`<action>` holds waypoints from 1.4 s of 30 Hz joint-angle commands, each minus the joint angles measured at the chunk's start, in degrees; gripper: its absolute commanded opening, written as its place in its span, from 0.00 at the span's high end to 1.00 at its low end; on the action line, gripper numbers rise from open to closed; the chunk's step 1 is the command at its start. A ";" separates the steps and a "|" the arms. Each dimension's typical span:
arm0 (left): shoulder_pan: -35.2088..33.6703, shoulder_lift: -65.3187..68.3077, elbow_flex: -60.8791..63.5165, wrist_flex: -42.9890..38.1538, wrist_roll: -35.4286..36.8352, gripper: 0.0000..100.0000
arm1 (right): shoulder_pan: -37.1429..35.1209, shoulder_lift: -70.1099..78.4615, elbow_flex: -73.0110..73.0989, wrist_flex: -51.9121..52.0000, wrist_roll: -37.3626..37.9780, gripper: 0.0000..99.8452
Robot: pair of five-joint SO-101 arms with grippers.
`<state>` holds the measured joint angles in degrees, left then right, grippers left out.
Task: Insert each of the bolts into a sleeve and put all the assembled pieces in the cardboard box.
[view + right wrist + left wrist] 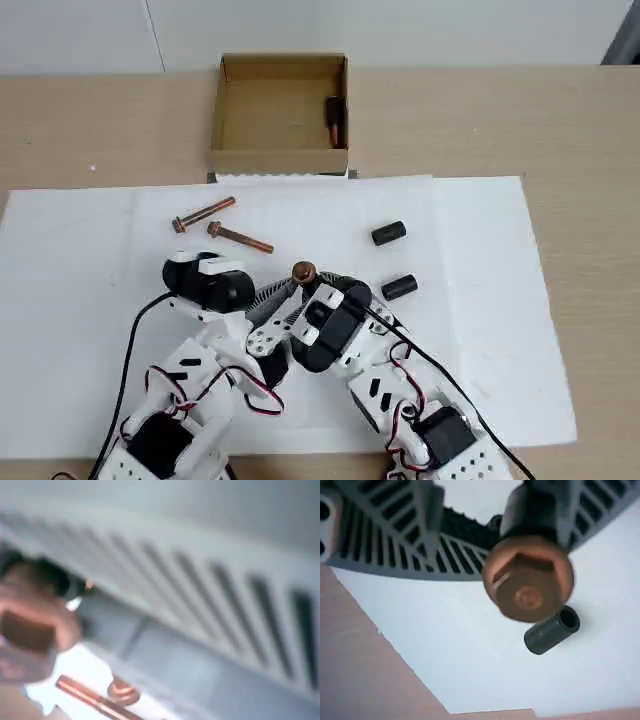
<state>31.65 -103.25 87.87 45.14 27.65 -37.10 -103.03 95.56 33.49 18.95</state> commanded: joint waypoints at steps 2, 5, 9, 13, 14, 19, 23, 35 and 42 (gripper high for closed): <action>-1.41 -0.70 -1.36 0.00 -2.11 0.84 | -0.13 -0.75 0.79 -1.27 0.62 1.00; -4.84 -0.70 -2.95 0.00 -5.01 0.84 | -0.13 -0.75 0.79 -1.19 0.35 1.00; -8.79 -0.70 -5.41 0.18 -8.44 0.84 | -0.04 -0.75 0.88 -1.19 0.26 1.00; -9.76 -0.70 -7.25 3.16 -9.23 0.84 | 0.31 -0.75 0.88 -1.19 0.18 1.00; -9.76 -0.70 -7.60 4.13 -9.32 0.85 | 0.48 -0.75 0.88 -1.10 0.09 1.00; -12.84 -0.70 -9.89 8.18 -9.41 1.00 | 3.65 -0.75 0.09 -0.57 -5.19 1.00; -17.41 -0.70 -9.19 11.69 -9.41 1.00 | 6.20 -0.22 -3.08 5.32 -11.16 1.00; -25.93 -0.70 4.62 13.45 -12.13 0.99 | 7.16 3.82 -21.45 20.62 -20.66 1.00; -28.92 -0.79 5.93 13.45 -14.24 0.99 | 12.44 29.85 -39.30 17.45 -21.01 1.00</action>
<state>3.69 -103.43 94.11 58.86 13.85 -26.81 -83.96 66.20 53.63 -1.45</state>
